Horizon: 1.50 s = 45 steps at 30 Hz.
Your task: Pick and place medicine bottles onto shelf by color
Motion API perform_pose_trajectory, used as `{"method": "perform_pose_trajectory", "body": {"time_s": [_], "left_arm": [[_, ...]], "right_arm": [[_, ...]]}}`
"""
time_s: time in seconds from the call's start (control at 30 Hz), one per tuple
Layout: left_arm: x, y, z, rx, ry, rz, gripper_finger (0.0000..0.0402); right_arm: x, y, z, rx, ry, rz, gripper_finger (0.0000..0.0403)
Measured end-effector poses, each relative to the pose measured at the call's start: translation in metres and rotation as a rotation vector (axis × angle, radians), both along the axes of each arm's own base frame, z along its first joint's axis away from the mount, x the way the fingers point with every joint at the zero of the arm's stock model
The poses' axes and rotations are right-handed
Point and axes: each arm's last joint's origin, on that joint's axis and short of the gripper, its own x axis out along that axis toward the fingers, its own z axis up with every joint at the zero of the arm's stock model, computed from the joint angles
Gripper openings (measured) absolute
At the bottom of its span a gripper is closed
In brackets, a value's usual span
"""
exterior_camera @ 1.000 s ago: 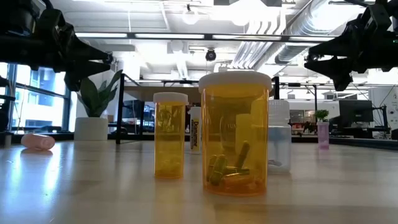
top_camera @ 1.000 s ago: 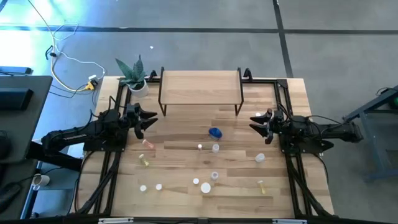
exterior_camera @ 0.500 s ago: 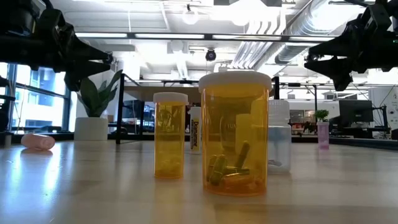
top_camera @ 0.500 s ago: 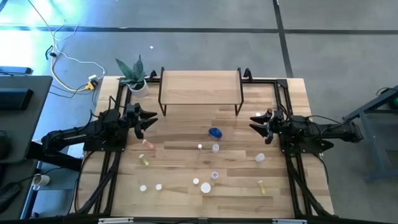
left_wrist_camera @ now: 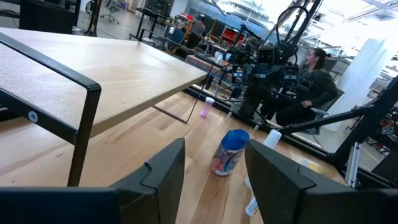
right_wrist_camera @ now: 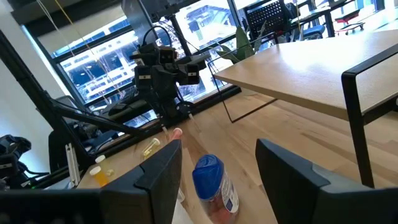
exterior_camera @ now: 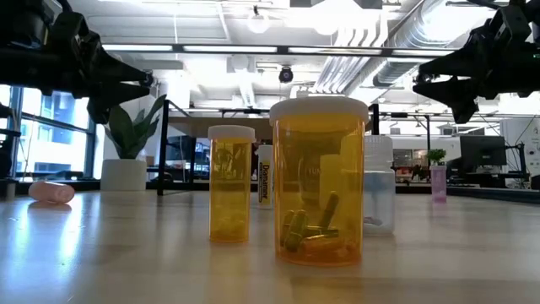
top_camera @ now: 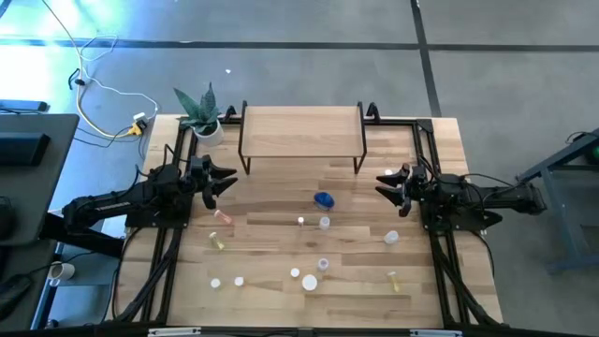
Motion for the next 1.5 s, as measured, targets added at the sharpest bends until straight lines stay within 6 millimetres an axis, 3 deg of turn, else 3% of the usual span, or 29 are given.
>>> {"method": "perform_pose_trajectory", "body": {"time_s": [0.7,0.97,1.2,1.5], "left_arm": [[-0.0004,0.0009,0.0,-0.004,-0.002,0.034,0.0156],[-0.0003,0.0008,0.0001,-0.203,-0.086,0.035,0.0156],[-0.0003,0.0008,0.0,-0.257,-0.109,0.037,0.0157],[-0.0003,0.0008,0.0,-0.281,-0.119,0.038,0.0211]], "right_arm": [[0.0,0.0,-0.0001,0.0,0.0,0.0,0.0197],[0.0,0.0,0.0,0.0,0.0,0.0,0.0197],[0.0,0.0,0.0,0.0,0.0,0.0,0.0197],[0.0,0.0,0.0001,0.0,-0.001,0.0,0.0197]]}}
